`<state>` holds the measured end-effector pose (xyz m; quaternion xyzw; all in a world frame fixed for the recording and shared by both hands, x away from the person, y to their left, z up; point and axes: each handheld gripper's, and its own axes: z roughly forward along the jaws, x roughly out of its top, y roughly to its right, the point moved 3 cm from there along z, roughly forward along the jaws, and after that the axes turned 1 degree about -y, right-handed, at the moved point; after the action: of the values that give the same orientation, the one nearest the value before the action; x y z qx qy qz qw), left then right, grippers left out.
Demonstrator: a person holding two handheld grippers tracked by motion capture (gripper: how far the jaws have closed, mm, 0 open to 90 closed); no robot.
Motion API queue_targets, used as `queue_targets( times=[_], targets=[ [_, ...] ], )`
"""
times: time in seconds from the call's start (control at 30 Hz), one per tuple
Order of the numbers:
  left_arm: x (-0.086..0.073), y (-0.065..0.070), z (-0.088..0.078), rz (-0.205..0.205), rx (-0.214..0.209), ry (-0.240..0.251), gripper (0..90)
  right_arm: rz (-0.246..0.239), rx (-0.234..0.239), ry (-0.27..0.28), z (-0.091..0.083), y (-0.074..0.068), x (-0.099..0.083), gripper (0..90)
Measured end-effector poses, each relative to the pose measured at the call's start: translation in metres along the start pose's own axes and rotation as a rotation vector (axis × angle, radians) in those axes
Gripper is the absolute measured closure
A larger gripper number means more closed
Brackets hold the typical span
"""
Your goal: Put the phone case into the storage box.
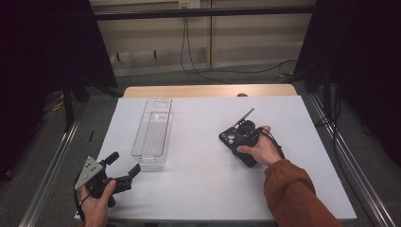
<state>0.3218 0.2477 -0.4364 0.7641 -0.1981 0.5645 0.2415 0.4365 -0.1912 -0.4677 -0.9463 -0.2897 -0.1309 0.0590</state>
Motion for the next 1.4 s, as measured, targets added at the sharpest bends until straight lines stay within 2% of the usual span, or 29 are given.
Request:
queue_targets(
  times=[0.17, 0.47, 1.07, 1.4],
  targets=[
    [0.000, 0.000, 0.000, -0.005, 0.000, 0.003, 2.8, 0.003, 0.002, 0.004, -0.001, 0.000, -0.001, 14.6],
    [0.000, 0.000, 0.000, -0.004, 0.000, 0.003, 2.8, -0.001, 0.019, 0.061, -0.010, -0.001, -0.002, 14.6],
    [0.000, 0.000, 0.000, -0.005, 0.000, 0.003, 2.8, 0.022, 0.050, 0.242, -0.034, 0.004, -0.009, 14.6],
    [0.000, 0.000, 0.000, 0.001, -0.001, 0.000, 2.8, 0.046, 0.040, 0.343, -0.044, 0.010, -0.018, 14.6]
  ],
)
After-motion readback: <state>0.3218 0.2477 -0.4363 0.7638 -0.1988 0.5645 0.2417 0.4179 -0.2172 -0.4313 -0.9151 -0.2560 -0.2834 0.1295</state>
